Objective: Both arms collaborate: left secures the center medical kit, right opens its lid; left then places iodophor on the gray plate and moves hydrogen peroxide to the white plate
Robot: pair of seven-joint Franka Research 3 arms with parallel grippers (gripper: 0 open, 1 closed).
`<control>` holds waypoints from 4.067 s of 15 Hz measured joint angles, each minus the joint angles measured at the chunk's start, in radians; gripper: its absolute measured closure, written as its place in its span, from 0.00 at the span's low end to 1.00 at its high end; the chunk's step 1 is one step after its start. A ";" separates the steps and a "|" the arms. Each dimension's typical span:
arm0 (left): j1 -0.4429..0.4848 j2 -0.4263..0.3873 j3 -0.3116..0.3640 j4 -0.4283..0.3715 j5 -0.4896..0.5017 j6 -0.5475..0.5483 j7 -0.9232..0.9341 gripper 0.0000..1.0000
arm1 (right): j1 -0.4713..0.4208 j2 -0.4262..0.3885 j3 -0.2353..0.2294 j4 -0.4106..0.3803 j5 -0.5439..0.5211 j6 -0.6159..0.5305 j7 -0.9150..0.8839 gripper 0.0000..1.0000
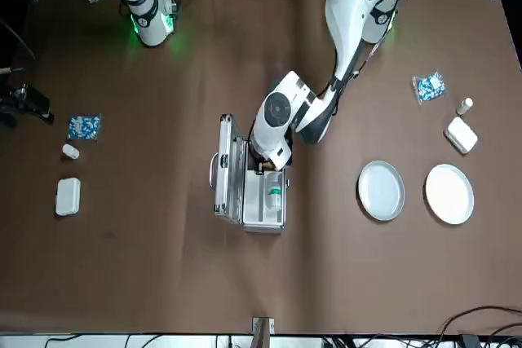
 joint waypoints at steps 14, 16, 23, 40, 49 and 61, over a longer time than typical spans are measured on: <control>0.018 -0.037 0.000 0.026 -0.001 -0.013 -0.017 0.67 | 0.000 0.000 0.000 -0.001 -0.001 0.005 0.000 0.02; 0.035 -0.070 -0.009 0.026 -0.009 -0.029 -0.020 0.67 | 0.001 0.000 0.001 -0.001 -0.001 0.005 0.000 0.02; 0.111 -0.145 -0.010 0.020 -0.004 -0.031 -0.018 0.67 | 0.003 0.000 0.002 -0.003 -0.002 0.007 0.000 0.02; 0.589 -0.171 -0.339 0.029 -0.008 -0.147 0.215 0.67 | 0.005 0.000 0.002 -0.003 -0.003 0.013 0.000 0.02; 1.003 -0.171 -0.527 0.021 -0.133 -0.341 0.671 0.67 | 0.005 0.000 0.002 -0.002 -0.003 0.016 0.000 0.02; 1.166 -0.142 -0.528 0.016 -0.402 -0.459 0.929 0.67 | 0.009 0.000 0.003 -0.002 -0.005 0.017 0.000 0.02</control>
